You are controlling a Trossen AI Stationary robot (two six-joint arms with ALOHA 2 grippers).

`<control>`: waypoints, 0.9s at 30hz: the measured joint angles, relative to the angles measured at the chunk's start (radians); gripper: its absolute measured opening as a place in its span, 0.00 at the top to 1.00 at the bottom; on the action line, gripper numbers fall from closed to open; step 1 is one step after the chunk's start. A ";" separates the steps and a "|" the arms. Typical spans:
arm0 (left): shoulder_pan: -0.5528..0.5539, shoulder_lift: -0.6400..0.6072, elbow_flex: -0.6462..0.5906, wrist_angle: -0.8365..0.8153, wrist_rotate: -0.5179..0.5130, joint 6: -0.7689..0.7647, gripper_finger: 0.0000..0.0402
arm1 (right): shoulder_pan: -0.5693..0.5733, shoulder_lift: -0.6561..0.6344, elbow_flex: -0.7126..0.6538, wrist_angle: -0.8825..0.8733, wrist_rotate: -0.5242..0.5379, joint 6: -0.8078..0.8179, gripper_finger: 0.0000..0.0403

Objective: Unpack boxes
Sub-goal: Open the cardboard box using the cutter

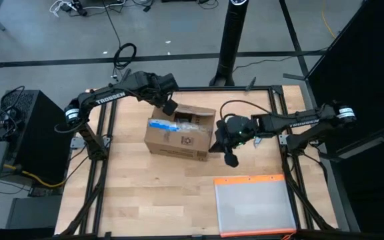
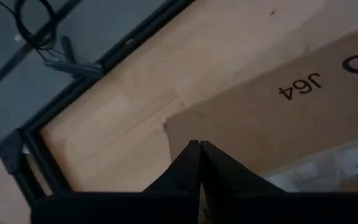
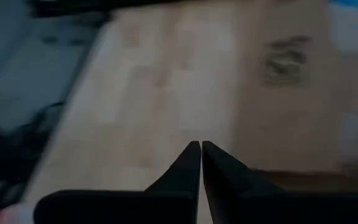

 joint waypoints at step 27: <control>-0.042 0.000 0.098 0.029 0.115 0.025 1.00 | -0.055 0.043 -0.156 0.412 0.130 0.093 1.00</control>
